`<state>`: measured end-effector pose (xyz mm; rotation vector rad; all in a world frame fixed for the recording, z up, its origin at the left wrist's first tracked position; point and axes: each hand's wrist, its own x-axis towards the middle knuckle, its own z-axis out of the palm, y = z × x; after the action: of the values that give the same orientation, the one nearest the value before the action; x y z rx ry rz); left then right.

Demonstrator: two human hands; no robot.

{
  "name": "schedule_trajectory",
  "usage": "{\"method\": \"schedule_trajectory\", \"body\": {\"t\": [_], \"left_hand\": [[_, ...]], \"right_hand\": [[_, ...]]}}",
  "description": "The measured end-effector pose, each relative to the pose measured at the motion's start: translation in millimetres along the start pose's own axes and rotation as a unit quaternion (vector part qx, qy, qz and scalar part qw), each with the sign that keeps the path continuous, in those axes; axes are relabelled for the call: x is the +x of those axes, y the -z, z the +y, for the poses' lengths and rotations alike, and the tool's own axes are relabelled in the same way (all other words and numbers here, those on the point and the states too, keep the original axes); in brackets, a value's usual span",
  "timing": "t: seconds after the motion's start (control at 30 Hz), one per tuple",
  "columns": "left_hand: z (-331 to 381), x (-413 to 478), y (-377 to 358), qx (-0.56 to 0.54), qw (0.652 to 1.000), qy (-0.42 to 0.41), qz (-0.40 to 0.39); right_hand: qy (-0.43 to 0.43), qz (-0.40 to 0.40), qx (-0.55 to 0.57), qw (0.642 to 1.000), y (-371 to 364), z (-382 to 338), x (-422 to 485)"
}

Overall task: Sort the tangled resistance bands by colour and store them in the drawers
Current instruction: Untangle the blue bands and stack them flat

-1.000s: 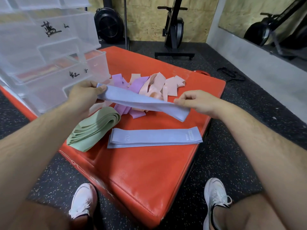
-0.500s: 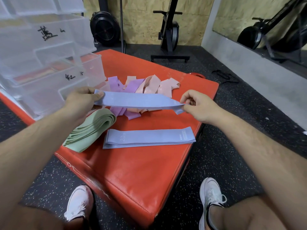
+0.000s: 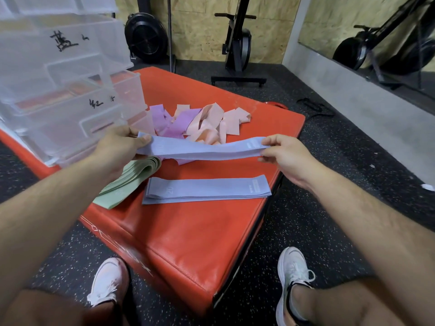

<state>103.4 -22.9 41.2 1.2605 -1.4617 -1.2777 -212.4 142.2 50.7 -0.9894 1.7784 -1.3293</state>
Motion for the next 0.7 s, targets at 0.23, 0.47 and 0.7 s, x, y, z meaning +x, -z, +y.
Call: {"method": "schedule_trajectory", "body": {"t": [0.23,0.47,0.7], "left_hand": [[-7.9,-21.2,4.0,0.145,0.988,-0.045,-0.029],[-16.4,-39.0,-7.5,0.369,0.915,-0.146,-0.072],[-34.8,-30.8,-5.4,0.435,0.867,-0.218,-0.106]], "right_hand": [[-0.016,0.016,-0.062,0.998,11.5,7.2,-5.7],[0.010,0.007,-0.274,0.962,14.1,15.7,-12.8],[0.015,-0.042,-0.384,0.922,10.9,17.5,-20.2]]}}
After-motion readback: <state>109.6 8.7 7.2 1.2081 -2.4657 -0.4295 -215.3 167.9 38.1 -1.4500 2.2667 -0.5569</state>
